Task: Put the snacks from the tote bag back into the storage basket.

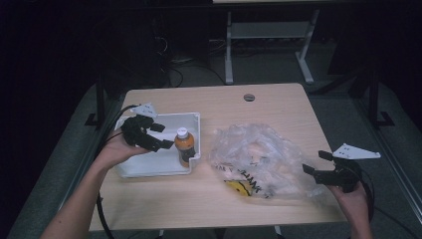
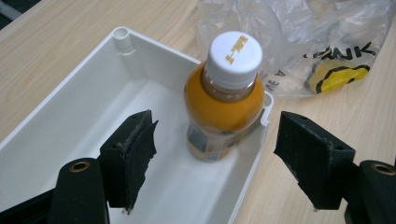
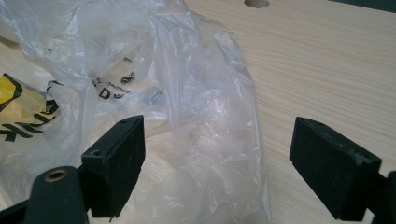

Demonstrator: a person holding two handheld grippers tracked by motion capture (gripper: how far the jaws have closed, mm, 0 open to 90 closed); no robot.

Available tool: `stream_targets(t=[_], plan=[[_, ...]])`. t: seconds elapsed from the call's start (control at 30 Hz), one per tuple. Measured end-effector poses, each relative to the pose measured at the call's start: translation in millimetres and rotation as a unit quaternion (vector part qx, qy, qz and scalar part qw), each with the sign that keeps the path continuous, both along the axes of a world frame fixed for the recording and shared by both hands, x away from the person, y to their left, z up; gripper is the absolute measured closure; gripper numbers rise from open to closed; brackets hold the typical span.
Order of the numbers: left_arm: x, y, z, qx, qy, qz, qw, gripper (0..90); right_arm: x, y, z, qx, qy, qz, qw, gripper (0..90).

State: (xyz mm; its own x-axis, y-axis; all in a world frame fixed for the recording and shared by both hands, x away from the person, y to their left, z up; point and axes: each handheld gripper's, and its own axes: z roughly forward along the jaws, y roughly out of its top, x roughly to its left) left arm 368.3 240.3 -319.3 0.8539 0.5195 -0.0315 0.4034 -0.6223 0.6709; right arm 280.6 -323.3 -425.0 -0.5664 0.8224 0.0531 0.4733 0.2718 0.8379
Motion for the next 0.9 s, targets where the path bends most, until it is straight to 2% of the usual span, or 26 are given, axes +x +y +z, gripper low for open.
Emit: stream_targets(t=[0.2,0.6,0.83,0.9], plan=[[-5.6,11.6,-3.9,0.001,-0.003,0.011,0.9999,27.4,0.7,0.8,-0.4,0.001,0.0,0.001,1.0,17.5],[-19.4,35.5,-15.9,-0.009,-0.009,0.034,0.9993,27.4,0.8,1.1,-0.2,0.002,0.001,0.0,1.0,17.4],[-29.8,49.1,-27.3,-0.011,-0.013,0.05,0.9986,27.4,1.0,1.0,0.0,0.002,-0.001,0.0,1.0,17.4],[-32.5,52.0,-32.1,-0.017,-0.008,0.053,0.9984,27.4,0.7,0.6,0.5,0.002,-0.002,0.0,1.0,17.4]])
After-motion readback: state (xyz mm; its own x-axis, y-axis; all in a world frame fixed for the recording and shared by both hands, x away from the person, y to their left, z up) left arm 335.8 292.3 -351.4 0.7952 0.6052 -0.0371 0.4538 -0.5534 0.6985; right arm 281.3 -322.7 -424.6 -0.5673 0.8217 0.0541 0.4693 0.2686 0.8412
